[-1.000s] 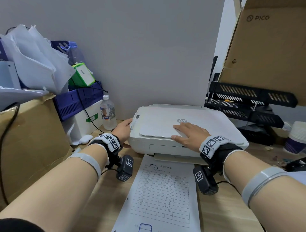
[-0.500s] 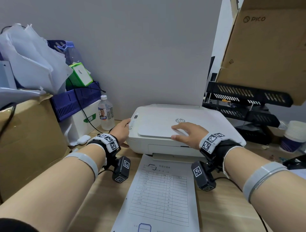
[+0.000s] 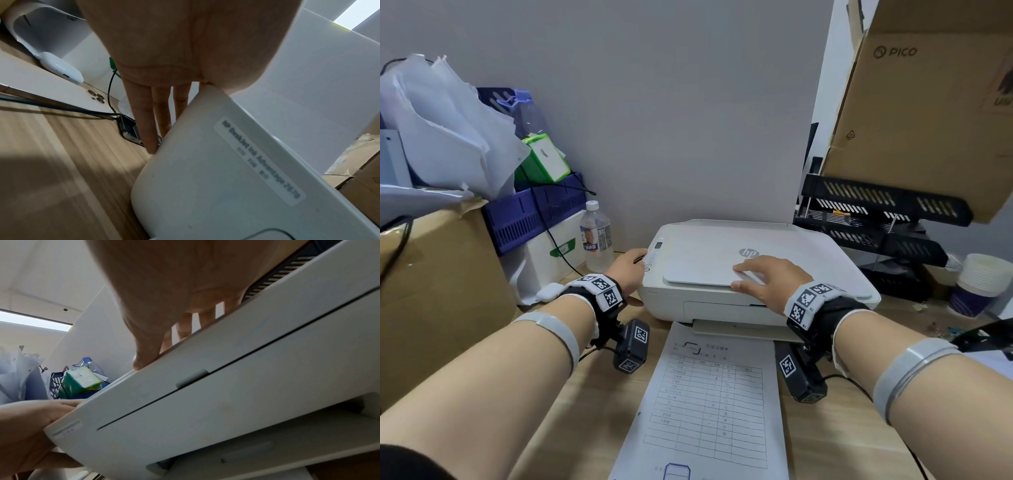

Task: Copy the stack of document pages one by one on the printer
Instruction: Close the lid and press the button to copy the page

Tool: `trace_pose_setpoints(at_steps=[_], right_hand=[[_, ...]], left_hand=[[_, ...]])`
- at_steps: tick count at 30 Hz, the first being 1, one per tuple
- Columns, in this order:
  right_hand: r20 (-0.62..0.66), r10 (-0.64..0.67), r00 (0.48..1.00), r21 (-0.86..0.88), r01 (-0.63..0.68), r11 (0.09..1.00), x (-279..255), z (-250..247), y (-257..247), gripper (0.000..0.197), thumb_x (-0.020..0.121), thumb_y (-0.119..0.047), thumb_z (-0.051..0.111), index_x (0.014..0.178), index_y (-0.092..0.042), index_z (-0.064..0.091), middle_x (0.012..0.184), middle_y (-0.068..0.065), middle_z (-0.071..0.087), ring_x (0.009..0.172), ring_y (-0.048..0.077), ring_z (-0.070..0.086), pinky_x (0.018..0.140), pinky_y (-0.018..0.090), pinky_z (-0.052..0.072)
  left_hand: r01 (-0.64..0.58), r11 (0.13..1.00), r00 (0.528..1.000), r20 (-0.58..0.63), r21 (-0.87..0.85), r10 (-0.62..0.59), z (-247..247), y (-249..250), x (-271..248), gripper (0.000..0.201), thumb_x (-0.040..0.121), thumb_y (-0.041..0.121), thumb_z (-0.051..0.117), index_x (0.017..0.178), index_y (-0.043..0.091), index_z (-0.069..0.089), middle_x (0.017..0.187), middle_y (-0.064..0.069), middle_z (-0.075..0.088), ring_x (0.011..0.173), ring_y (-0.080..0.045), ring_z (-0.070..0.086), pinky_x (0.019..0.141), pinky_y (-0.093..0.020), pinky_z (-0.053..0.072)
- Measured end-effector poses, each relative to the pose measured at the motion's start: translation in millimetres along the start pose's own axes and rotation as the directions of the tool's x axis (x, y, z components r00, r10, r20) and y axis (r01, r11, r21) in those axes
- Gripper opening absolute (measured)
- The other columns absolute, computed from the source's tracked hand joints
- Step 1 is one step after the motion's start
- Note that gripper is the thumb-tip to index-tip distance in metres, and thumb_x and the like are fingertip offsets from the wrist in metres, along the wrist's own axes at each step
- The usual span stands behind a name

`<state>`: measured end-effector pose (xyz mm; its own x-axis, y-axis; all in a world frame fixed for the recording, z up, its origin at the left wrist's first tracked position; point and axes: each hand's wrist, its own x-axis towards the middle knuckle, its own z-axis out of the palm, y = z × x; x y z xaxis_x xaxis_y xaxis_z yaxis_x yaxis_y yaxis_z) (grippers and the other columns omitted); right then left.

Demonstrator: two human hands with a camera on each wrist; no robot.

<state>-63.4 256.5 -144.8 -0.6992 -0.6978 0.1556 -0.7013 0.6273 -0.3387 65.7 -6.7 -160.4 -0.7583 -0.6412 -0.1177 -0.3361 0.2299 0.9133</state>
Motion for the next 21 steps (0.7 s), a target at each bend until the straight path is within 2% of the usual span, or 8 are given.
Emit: trace_pose_setpoints(at_steps=[3, 5, 9, 11, 13, 17, 19, 21], right_hand=[[-0.047, -0.031, 0.998, -0.069, 0.027, 0.997, -0.9, -1.5, -0.7, 0.051, 0.084, -0.076, 0.049, 0.125, -0.047, 0.058, 0.144, -0.020, 0.049, 0.127, 0.014, 0.052, 0.097, 0.035, 0.045], [-0.113, -0.080, 0.990, -0.136, 0.065, 0.989, -2.4, -5.9, -3.3, 0.047, 0.089, -0.072, 0.045, 0.122, -0.044, 0.061, 0.139, -0.018, 0.053, 0.124, 0.013, 0.052, 0.095, 0.035, 0.044], [-0.276, -0.135, 0.952, -0.191, 0.083, 0.978, 6.4, -23.5, -11.8, 0.044, 0.093, -0.066, 0.041, 0.110, -0.035, 0.067, 0.111, -0.012, 0.064, 0.108, 0.015, 0.057, 0.094, 0.040, 0.041], [-0.365, -0.151, 0.919, -0.232, 0.067, 0.970, 16.1, -37.3, -18.3, 0.043, 0.092, -0.066, 0.041, 0.101, -0.034, 0.068, 0.099, -0.011, 0.063, 0.101, 0.016, 0.057, 0.093, 0.040, 0.037], [-0.457, -0.167, 0.874, -0.283, 0.036, 0.959, 27.1, -54.0, -27.2, 0.041, 0.092, -0.065, 0.044, 0.095, -0.032, 0.067, 0.096, -0.007, 0.060, 0.099, 0.019, 0.054, 0.089, 0.040, 0.034], [-0.640, -0.153, 0.753, -0.316, -0.077, 0.945, 49.5, -85.3, -42.8, 0.034, 0.088, -0.050, 0.064, 0.109, -0.024, 0.061, 0.110, 0.005, 0.057, 0.109, 0.029, 0.049, 0.088, 0.043, 0.037], [-0.711, -0.078, 0.699, -0.253, -0.150, 0.956, 55.3, -93.4, -41.1, 0.038, 0.086, -0.038, 0.069, 0.114, -0.018, 0.053, 0.115, 0.009, 0.054, 0.110, 0.032, 0.048, 0.088, 0.045, 0.039], [-0.707, -0.025, 0.706, -0.195, -0.161, 0.967, 56.8, -93.1, -30.3, 0.040, 0.085, -0.032, 0.068, 0.115, -0.015, 0.049, 0.116, 0.009, 0.053, 0.110, 0.032, 0.048, 0.089, 0.047, 0.041]], left_hand=[[-0.087, 0.990, 0.991, -0.092, 0.108, 0.097, -1.9, 3.9, 3.9, 0.035, 0.098, 0.011, 0.051, 0.132, 0.015, 0.055, 0.128, -0.009, 0.060, 0.104, -0.029, 0.060, 0.069, -0.036, 0.055], [-0.179, 0.947, 0.966, -0.136, 0.268, 0.221, -5.5, 7.0, 8.4, 0.035, 0.093, 0.009, 0.057, 0.128, 0.012, 0.059, 0.122, -0.011, 0.065, 0.103, -0.026, 0.062, 0.082, -0.036, 0.054], [-0.290, 0.841, 0.908, -0.146, 0.457, 0.393, -7.7, 24.0, 12.4, 0.046, 0.083, 0.015, 0.068, 0.127, 0.028, 0.061, 0.100, 0.001, 0.067, 0.094, -0.020, 0.064, 0.092, -0.037, 0.053], [-0.348, 0.854, 0.904, -0.105, 0.388, 0.415, -4.0, 37.9, 15.5, 0.051, 0.081, 0.022, 0.077, 0.129, 0.031, 0.060, 0.087, 0.006, 0.066, 0.085, -0.017, 0.064, 0.087, -0.034, 0.054], [-0.418, 0.882, 0.895, -0.068, 0.216, 0.441, 2.2, 54.1, 20.8, 0.038, 0.080, 0.029, 0.080, 0.115, 0.025, 0.068, 0.081, -0.001, 0.070, 0.076, -0.018, 0.065, 0.078, -0.034, 0.055], [-0.452, 0.890, 0.889, -0.110, -0.057, 0.445, 12.1, 91.3, 37.6, 0.011, 0.093, 0.019, 0.068, 0.094, 0.010, 0.064, 0.088, -0.013, 0.067, 0.065, -0.018, 0.062, 0.058, -0.026, 0.052], [-0.458, 0.884, 0.886, -0.119, -0.090, 0.447, 12.9, 109.0, 51.9, 0.008, 0.096, 0.016, 0.062, 0.090, 0.013, 0.061, 0.086, -0.012, 0.065, 0.066, -0.016, 0.062, 0.056, -0.022, 0.053], [-0.453, 0.887, 0.888, -0.135, -0.088, 0.440, 12.3, 123.2, 70.2, 0.010, 0.097, 0.016, 0.060, 0.087, 0.014, 0.059, 0.083, -0.011, 0.065, 0.067, -0.016, 0.064, 0.060, -0.025, 0.054]])
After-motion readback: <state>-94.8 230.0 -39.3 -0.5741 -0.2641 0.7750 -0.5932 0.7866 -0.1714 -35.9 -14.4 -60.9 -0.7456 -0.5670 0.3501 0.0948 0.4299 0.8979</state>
